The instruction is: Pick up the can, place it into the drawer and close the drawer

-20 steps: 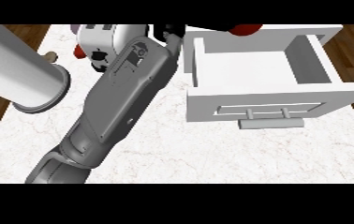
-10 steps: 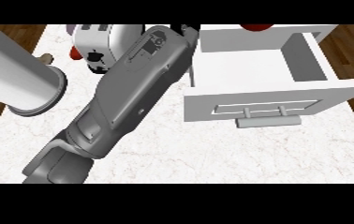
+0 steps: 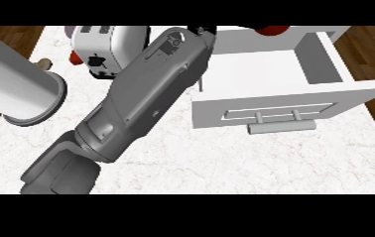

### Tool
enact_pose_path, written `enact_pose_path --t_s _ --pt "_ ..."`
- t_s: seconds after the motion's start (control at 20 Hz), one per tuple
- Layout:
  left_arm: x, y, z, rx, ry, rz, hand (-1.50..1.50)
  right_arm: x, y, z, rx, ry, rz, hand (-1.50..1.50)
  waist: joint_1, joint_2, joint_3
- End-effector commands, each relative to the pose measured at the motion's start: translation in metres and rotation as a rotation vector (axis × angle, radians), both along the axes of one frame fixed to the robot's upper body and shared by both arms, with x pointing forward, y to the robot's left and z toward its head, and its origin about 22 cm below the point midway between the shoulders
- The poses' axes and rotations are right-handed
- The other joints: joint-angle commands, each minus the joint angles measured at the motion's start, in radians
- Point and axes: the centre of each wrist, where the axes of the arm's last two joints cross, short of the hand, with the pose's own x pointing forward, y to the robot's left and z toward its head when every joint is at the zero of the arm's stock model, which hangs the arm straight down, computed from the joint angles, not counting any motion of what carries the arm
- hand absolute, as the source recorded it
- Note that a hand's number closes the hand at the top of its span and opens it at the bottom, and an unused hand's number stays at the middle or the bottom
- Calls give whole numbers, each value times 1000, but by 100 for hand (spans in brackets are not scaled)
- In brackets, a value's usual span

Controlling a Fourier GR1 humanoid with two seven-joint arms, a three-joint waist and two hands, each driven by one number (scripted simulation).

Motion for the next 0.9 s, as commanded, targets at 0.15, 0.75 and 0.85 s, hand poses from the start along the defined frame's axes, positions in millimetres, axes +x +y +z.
enact_pose_path --t_s 0.15,0.75,0.85 --pt "2 -4 -7 47 12 32 150 10 -4 9 -20 -12 7 -150 -3 3 0" --pt "0 -1 -36 86 41 137 -150 12 -2 -3 -3 -8 33 -150 -28 9 1" --pt "-1 1 -41 93 38 117 -150 14 6 4 -21 -3 20 -150 -12 7 0"
